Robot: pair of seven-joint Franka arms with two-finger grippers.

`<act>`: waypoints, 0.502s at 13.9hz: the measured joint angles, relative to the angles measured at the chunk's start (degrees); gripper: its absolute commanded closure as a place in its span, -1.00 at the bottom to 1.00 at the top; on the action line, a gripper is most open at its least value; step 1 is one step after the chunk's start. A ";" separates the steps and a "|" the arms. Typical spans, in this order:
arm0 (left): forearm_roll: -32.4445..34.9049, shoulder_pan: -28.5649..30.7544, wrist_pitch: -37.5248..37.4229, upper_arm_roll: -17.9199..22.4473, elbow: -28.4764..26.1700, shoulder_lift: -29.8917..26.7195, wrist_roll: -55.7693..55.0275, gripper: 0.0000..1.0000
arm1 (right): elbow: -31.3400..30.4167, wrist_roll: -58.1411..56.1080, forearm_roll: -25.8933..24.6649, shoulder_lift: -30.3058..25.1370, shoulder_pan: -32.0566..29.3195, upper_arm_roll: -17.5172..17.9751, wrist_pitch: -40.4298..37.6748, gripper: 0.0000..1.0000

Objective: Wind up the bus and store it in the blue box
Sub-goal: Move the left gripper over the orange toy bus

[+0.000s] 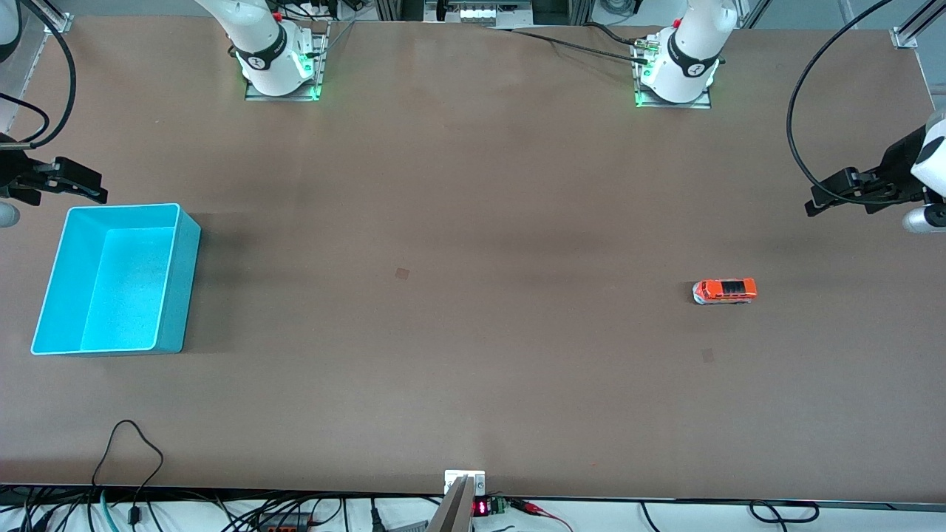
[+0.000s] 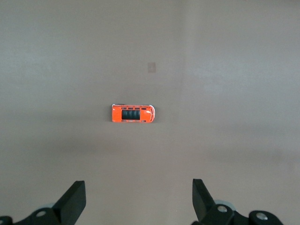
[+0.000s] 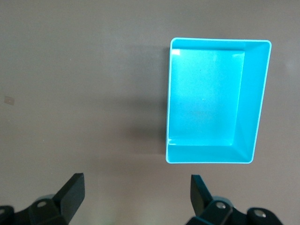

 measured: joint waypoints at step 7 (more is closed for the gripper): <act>0.12 -0.03 -3.32 -0.56 -2.44 0.49 0.00 -1.00 | 0.00 0.00 0.00 0.00 -0.04 -0.07 -0.03 -1.00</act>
